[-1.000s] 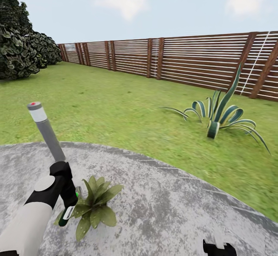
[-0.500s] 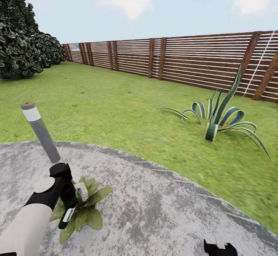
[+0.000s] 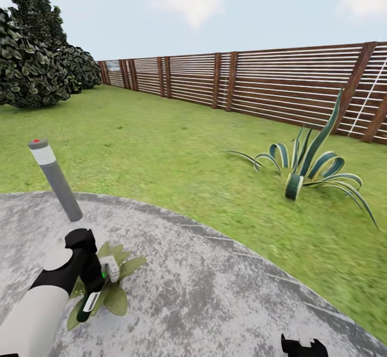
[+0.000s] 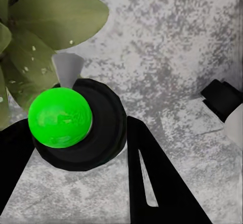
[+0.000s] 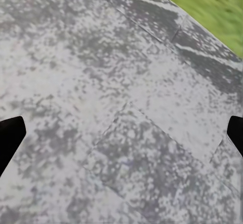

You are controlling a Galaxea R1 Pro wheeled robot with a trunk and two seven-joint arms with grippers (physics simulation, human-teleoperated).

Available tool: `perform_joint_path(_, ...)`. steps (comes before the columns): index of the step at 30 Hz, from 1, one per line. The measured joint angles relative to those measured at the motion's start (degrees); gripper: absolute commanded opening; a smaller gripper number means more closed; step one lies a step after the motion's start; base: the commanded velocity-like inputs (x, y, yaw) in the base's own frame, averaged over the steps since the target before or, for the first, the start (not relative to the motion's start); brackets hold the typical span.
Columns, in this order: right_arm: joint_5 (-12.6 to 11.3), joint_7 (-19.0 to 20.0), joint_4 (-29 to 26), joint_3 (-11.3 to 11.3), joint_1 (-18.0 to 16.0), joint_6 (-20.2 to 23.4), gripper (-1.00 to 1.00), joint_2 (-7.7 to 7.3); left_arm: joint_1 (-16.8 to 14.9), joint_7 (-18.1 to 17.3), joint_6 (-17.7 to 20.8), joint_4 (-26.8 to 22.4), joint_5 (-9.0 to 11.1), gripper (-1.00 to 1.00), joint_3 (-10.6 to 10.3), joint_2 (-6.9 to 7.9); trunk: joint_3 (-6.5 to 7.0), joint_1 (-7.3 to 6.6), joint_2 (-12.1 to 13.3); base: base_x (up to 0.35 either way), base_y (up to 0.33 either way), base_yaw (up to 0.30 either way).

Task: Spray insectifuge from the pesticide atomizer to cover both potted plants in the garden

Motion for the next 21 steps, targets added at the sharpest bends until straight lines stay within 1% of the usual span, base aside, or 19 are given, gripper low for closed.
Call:
perform_joint_path(3, 0.00, 0.00, -0.06, -0.04, 0.00, 0.00, 1.00, 0.00, 0.72, 0.27, 0.25, 0.08, 0.12, -1.00, 0.64, 0.07, -0.06, 0.00, 0.00, 0.000, -0.255, 0.077)
perform_joint_path(4, -0.01, 0.07, -0.09, -0.02, 0.01, -0.04, 1.00, -0.13, 1.07, 0.61, 0.33, 0.00, 0.25, -1.00, 2.52, -0.05, -0.06, 0.00, 0.00, 0.000, -0.257, 0.009)
perform_joint_path(5, 0.00, 0.07, -0.09, -0.01, 0.01, -0.07, 1.00, -0.16, 1.12, 0.66, 0.34, -0.04, 0.28, -1.00, 3.09, -0.05, -0.06, 0.00, 0.00, 0.000, -0.260, 0.006)
perform_joint_path(7, 0.00, 0.04, -0.10, -0.01, 0.01, -0.08, 1.00, -0.17, 1.16, 0.81, 0.34, -0.06, 0.19, -1.00, 3.59, 0.01, -0.06, 0.00, 0.00, 0.000, -0.264, 0.002)
perform_joint_path(11, 0.00, 0.08, -0.10, 0.00, 0.01, -0.07, 1.00, -0.18, 1.17, 1.57, 0.35, -0.07, 0.22, -1.00, 3.84, 0.07, -0.06, 0.00, 0.00, 0.000, -0.266, 0.002)
perform_joint_path(15, 0.00, 0.03, -0.06, 0.00, 0.00, -0.08, 1.00, -0.10, 1.17, 1.94, 0.35, -0.16, 0.25, -1.00, 3.95, 0.09, -0.07, 0.00, 0.00, 0.000, -0.101, 0.178)
perform_joint_path(16, 0.00, 0.02, -0.03, 0.01, 0.00, -0.06, 1.00, -0.10, 1.17, 2.04, 0.35, -0.17, 0.24, -1.00, 4.28, 0.15, -0.07, 0.00, 0.00, 0.000, -0.020, 0.257)
perform_joint_path(17, 0.00, 0.03, -0.01, 0.01, 0.01, -0.04, 1.00, -0.09, 1.17, 2.42, 0.35, -0.18, 0.24, -1.00, 4.82, 0.16, -0.07, 0.00, 0.00, 0.000, -0.010, 0.267)
perform_joint_path(19, 0.00, 0.04, 0.00, 0.00, 0.01, -0.04, 1.00, -0.09, 1.19, 4.98, 0.30, -0.15, 0.22, -1.00, 7.08, 0.11, -0.07, 0.00, 0.00, 0.000, -0.005, 0.272)
perform_joint_path(20, 0.00, 0.03, 0.01, 0.00, 0.01, -0.02, 1.00, -0.09, 1.21, 6.51, 0.29, -0.11, 0.29, -1.00, 8.14, 0.08, -0.07, 0.00, 0.00, 0.000, -0.002, 0.276)
perform_joint_path(21, 0.00, 0.02, 0.00, 0.00, 0.00, -0.06, 1.00, -0.09, 1.22, 8.70, 0.27, 0.10, 0.40, -1.00, 9.71, 0.06, -0.07, 0.00, 0.00, 0.000, -0.001, 0.251)
